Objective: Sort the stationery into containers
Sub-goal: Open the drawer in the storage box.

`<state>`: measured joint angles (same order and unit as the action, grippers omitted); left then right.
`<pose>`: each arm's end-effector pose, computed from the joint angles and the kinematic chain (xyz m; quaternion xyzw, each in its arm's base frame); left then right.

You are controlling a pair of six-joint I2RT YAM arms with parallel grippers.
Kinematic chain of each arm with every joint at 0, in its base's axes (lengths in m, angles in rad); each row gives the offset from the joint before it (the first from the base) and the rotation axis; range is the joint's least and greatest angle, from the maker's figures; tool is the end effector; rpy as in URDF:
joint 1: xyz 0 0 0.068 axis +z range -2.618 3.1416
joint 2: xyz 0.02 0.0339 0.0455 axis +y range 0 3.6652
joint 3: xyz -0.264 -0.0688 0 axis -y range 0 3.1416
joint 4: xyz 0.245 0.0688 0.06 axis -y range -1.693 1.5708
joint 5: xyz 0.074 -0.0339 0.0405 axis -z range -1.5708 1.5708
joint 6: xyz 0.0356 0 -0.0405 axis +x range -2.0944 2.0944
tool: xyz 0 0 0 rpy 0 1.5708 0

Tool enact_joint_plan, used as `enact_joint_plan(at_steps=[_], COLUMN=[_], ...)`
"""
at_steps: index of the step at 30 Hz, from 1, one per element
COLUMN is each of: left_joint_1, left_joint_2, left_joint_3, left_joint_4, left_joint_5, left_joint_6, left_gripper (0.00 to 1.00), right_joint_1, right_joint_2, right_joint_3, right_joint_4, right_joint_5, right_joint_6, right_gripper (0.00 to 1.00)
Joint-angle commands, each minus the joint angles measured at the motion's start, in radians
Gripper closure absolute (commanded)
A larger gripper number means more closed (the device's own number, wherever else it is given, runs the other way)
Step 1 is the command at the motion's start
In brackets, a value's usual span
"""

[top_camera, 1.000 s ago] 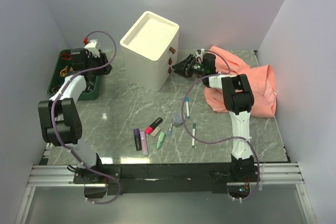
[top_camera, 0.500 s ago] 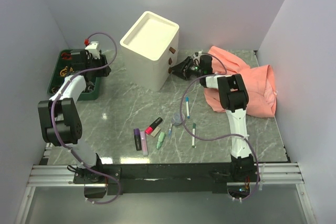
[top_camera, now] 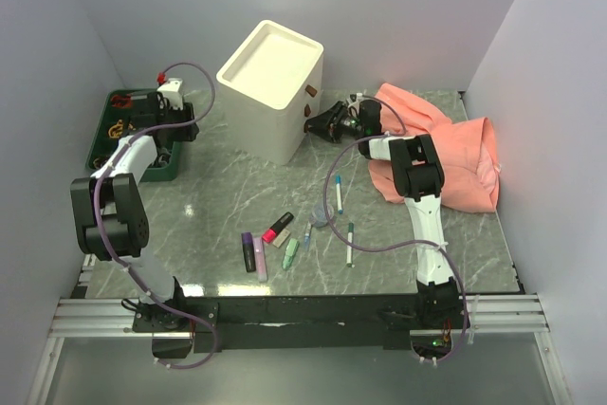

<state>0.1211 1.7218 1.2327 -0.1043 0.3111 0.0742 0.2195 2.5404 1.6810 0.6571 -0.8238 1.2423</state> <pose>0.3921 0.0367 0.2520 0.0523 0.8738 -0.0909 0.4749 0.5207 0.1429 0.0967 0.1268 0.7431 0.6176 0.2242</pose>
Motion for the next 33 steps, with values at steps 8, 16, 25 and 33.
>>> enact_joint_plan(at_steps=[8,16,25,33], left_joint_1=[-0.028,-0.029,-0.031,-0.029], left_joint_2=[-0.057,-0.059,-0.073,-0.087], left_joint_3=[-0.004,-0.022,-0.029,-0.03], left_joint_4=[-0.003,0.012,0.005,0.011], left_joint_5=[-0.04,-0.041,-0.046,-0.052], left_joint_6=[0.058,0.065,0.085,0.088], left_gripper=[0.43,0.43,0.43,0.43], right_joint_1=[0.015,0.015,-0.022,-0.137], right_joint_2=[0.041,0.044,-0.072,-0.227], right_joint_3=[0.019,-0.023,-0.157,-0.334], right_joint_4=[0.068,0.257,0.259,0.188], right_joint_5=[0.008,-0.011,-0.024,-0.06], right_joint_6=[0.075,0.126,0.091,-0.018], right_gripper=[0.43,0.82,1.0,1.0])
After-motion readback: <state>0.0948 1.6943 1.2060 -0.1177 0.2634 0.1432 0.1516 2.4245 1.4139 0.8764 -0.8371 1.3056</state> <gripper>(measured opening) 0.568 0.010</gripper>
